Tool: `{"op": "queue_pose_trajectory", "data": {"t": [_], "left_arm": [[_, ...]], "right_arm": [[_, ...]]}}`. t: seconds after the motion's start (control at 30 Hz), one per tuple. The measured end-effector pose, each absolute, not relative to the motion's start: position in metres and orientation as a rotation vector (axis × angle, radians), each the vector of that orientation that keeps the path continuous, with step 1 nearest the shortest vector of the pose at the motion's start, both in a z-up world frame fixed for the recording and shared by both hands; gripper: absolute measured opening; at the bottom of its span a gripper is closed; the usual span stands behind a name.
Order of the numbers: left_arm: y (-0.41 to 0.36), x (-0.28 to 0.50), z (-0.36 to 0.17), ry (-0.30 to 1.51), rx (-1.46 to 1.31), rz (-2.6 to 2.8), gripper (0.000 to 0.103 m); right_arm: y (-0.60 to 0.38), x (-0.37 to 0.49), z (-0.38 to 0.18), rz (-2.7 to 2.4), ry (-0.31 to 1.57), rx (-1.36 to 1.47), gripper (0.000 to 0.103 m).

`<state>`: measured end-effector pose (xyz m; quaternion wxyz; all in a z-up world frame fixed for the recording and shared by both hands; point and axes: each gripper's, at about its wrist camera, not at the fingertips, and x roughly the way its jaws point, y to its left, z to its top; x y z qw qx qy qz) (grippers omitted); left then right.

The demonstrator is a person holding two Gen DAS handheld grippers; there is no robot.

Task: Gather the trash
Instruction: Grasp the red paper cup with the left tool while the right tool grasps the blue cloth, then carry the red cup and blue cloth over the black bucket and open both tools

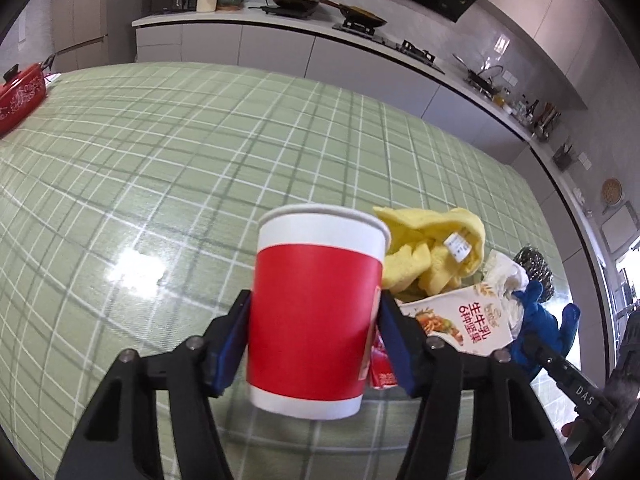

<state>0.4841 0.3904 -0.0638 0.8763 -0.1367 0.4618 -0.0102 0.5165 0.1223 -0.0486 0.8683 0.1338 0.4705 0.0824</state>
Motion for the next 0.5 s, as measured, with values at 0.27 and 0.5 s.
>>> {"op": "queue_pose_trajectory", "data": {"t": [0.27, 0.5], "left_arm": [[0.411, 0.452, -0.049, 0.905, -0.305, 0.027, 0.06], [0.4, 0.426, -0.035, 0.885, -0.296, 0.045, 0.06]], "right_arm": [[0.118, 0.495, -0.032, 0.176, 0.942, 0.278, 0.04], [0.109, 0.478, -0.026, 0.187, 0.929, 0.282, 0.04]]}}
